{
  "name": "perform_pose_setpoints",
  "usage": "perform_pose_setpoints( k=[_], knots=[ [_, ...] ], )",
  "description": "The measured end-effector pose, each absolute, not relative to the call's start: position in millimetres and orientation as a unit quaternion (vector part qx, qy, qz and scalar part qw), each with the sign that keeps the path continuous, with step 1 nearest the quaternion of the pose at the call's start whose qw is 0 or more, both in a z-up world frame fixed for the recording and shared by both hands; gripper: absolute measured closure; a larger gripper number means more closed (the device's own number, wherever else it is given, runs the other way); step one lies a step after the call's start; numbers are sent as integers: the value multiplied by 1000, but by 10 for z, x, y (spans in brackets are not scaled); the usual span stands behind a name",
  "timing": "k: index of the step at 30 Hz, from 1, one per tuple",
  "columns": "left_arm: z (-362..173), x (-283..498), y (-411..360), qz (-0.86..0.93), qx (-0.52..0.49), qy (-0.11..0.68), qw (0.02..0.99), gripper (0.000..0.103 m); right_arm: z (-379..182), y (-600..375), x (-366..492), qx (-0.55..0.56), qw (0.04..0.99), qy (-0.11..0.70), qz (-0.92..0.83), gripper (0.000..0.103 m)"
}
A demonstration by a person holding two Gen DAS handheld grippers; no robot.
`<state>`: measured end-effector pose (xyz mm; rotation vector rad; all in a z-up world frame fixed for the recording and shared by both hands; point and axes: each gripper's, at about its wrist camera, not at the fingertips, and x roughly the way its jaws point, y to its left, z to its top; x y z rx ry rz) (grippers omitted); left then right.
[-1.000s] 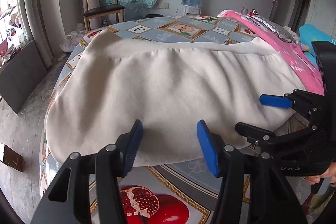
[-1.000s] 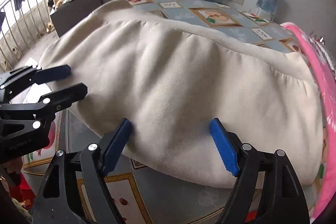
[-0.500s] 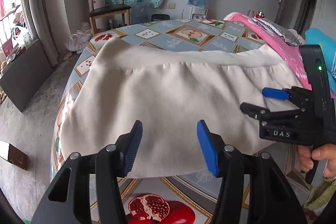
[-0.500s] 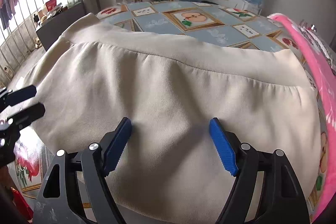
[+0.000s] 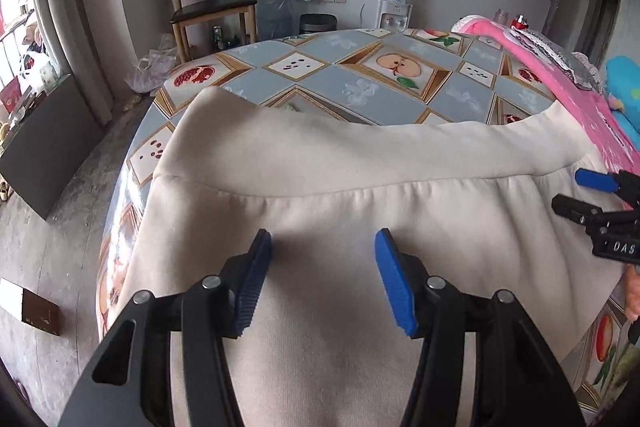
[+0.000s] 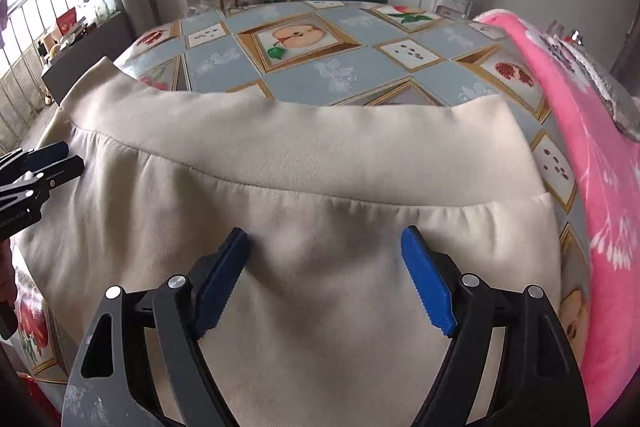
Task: Fold large clothes
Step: 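Lay the folded side down and smooth it with both open tools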
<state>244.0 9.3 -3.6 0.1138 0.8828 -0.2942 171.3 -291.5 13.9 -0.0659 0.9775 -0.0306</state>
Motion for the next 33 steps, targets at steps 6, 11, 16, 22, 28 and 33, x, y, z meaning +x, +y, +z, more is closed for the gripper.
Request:
perform_pose_setpoints(
  k=[6, 11, 16, 22, 28, 33],
  knots=[
    [59, 2840, 313, -121, 11, 419, 900, 46, 213, -3474, 1985, 8, 880, 470, -74, 27],
    [-57, 2959, 433, -132, -10, 447, 885, 46, 66, -3668, 2020, 42, 865, 498, -51, 27],
    [191, 3060, 440, -137, -12, 407, 903, 43, 314, -3710, 2101, 77, 878, 471, -29, 26],
    [-83, 3434, 547, -98, -35, 470, 876, 41, 19, -3799, 2280, 71, 855, 512, -46, 26],
    [322, 2948, 583, -121, -18, 429, 895, 41, 513, -3712, 1722, 76, 880, 468, -30, 25],
    [383, 2258, 418, -163, 26, 428, 889, 41, 466, -3512, 1078, 57, 878, 475, -29, 20]
  ],
)
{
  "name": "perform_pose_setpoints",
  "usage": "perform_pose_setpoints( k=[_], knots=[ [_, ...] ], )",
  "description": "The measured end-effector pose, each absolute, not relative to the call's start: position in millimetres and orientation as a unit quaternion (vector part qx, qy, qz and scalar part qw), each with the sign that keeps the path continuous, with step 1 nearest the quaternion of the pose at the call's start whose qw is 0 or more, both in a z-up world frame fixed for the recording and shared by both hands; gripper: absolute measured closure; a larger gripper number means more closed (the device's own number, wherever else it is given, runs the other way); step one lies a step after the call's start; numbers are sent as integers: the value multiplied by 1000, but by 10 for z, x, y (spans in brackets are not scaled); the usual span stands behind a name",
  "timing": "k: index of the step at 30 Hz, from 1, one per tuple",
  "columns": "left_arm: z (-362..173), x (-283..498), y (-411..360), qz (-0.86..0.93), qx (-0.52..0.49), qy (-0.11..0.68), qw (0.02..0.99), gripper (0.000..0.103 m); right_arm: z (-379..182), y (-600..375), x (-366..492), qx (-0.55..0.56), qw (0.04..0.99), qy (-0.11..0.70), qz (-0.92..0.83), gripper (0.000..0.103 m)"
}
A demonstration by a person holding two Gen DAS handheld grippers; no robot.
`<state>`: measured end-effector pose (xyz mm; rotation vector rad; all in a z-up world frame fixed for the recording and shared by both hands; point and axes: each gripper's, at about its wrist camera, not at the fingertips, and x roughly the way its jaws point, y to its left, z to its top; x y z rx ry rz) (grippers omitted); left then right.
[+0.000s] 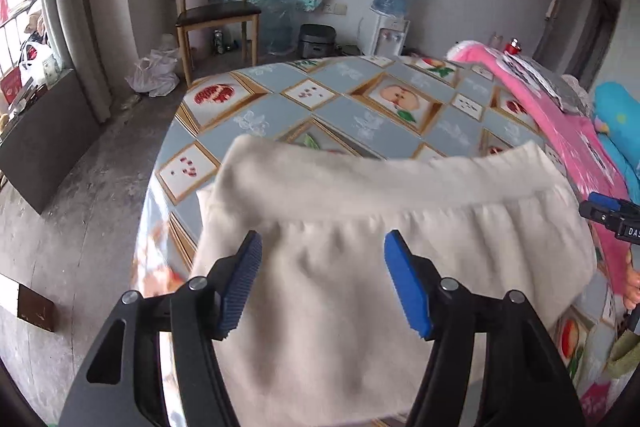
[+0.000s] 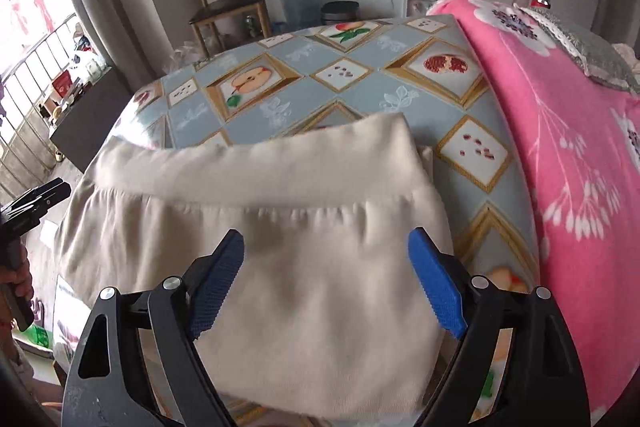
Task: Fold large clothes
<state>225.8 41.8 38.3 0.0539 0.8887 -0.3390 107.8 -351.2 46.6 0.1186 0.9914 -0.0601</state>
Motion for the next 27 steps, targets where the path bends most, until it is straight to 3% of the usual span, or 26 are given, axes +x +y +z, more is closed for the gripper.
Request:
perform_pose_setpoints(
  k=[7, 15, 17, 22, 27],
  knots=[
    [-138, 1792, 217, -142, 59, 451, 879, 41, 48, -3307, 779, 30, 859, 506, -75, 19],
    [289, 1385, 199, -158, 28, 413, 897, 40, 571, -3045, 317, 66, 885, 460, -39, 14],
    [456, 1210, 181, -186, 2, 397, 899, 25, 624, -2949, 201, 72, 887, 456, -27, 14],
    [875, 825, 71, -237, -31, 345, 908, 6, 788, -2773, 25, 72, 895, 440, -13, 14],
    [1166, 612, -27, -245, -62, 316, 914, 5, 953, -2717, -57, 64, 905, 420, -15, 14]
  ],
)
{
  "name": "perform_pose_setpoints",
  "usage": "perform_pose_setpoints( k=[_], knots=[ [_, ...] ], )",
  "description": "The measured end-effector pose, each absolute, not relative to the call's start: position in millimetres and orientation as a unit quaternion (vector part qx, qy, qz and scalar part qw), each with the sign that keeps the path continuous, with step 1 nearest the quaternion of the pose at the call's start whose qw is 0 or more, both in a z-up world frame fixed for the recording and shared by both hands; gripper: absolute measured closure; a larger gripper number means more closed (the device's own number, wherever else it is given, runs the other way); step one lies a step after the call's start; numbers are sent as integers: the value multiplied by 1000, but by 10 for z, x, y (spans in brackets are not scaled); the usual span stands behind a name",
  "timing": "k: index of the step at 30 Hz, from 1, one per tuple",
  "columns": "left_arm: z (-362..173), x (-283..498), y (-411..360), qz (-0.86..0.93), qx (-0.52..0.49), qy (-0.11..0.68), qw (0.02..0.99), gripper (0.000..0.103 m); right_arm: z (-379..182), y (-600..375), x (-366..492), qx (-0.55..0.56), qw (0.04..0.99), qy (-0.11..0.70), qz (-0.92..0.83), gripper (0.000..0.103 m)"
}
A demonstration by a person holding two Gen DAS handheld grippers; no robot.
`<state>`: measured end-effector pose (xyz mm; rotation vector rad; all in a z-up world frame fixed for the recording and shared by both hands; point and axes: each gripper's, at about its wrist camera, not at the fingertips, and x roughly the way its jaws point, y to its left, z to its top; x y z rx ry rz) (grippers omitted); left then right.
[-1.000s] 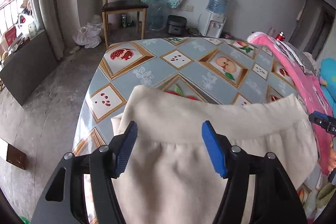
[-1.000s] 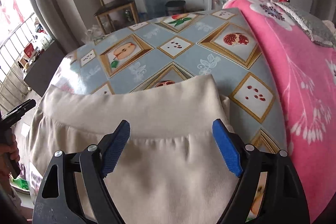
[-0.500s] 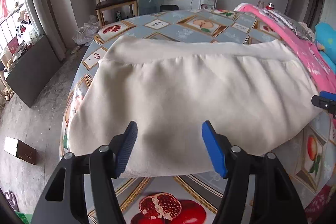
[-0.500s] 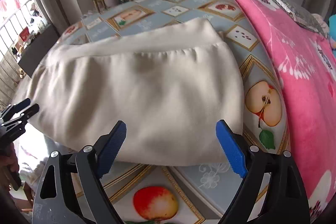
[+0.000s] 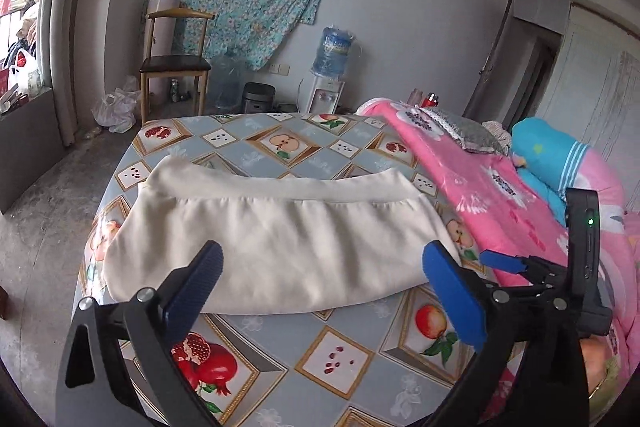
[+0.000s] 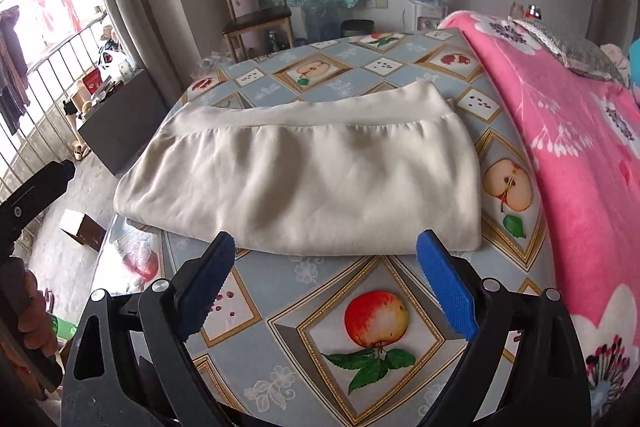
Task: Fold large clothes
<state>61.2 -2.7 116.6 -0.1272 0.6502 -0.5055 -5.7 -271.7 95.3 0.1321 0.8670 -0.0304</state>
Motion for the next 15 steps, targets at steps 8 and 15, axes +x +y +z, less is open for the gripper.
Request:
perform_pose_setpoints(
  k=[8, 15],
  knots=[
    [1225, 478, -220, -152, 6, 301, 941, 5, 996, -2746, -157, 77, 907, 414, -23, 14],
    [992, 523, -426, -78, 71, 333, 937, 5, 947, -2727, -295, 93, 903, 417, -52, 14]
  ],
)
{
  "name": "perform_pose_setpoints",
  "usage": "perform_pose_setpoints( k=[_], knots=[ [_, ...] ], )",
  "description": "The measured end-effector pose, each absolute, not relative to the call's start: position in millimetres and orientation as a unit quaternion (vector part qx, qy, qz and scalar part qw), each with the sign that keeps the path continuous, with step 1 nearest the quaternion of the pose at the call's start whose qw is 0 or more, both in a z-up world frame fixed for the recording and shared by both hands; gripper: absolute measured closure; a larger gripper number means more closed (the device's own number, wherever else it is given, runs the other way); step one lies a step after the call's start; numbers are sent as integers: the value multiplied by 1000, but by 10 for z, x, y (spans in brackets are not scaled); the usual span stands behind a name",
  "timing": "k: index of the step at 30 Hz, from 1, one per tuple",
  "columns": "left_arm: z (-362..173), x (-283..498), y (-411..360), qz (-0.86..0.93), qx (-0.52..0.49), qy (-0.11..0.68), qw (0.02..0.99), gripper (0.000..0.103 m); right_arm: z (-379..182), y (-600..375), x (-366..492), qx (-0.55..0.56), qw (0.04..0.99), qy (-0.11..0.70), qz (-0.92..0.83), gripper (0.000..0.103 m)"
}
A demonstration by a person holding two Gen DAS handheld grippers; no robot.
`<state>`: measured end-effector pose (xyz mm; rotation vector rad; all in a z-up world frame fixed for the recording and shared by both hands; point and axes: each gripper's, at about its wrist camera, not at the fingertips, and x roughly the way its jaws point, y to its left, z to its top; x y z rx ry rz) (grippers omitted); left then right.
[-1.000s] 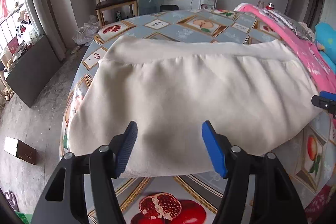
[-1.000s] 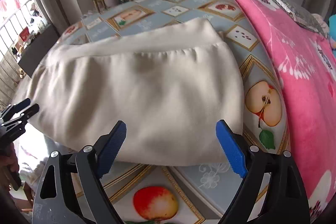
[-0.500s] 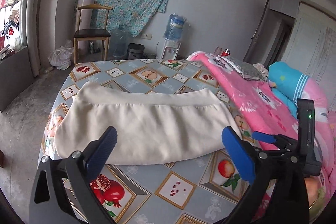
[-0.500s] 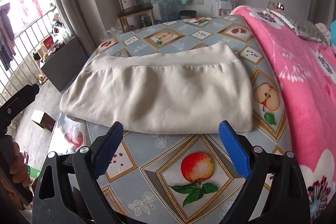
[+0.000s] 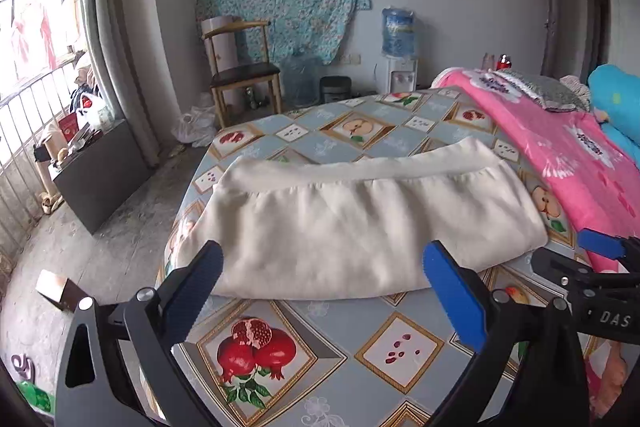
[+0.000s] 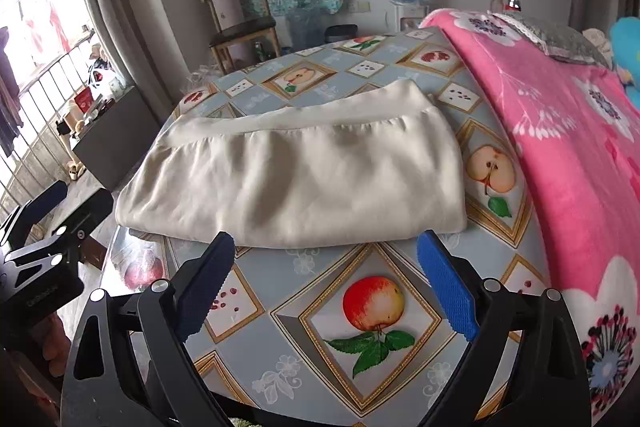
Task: Fold large clothes
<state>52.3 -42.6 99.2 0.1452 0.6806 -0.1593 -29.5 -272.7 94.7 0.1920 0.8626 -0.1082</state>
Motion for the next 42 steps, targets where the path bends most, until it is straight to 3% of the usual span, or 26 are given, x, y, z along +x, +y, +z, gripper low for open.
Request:
perform_pose_setpoints(
  k=[6, 15, 42],
  knots=[
    [741, 580, -388, -54, 58, 402, 912, 5, 797, -2598, -411, 78, 890, 443, -75, 7],
    [520, 558, -276, -17, 50, 454, 889, 5, 656, -2446, -312, 53, 876, 472, -82, 7],
    [400, 632, -304, -38, 37, 485, 873, 5, 610, -2411, -224, 29, 863, 492, -107, 7]
  ],
)
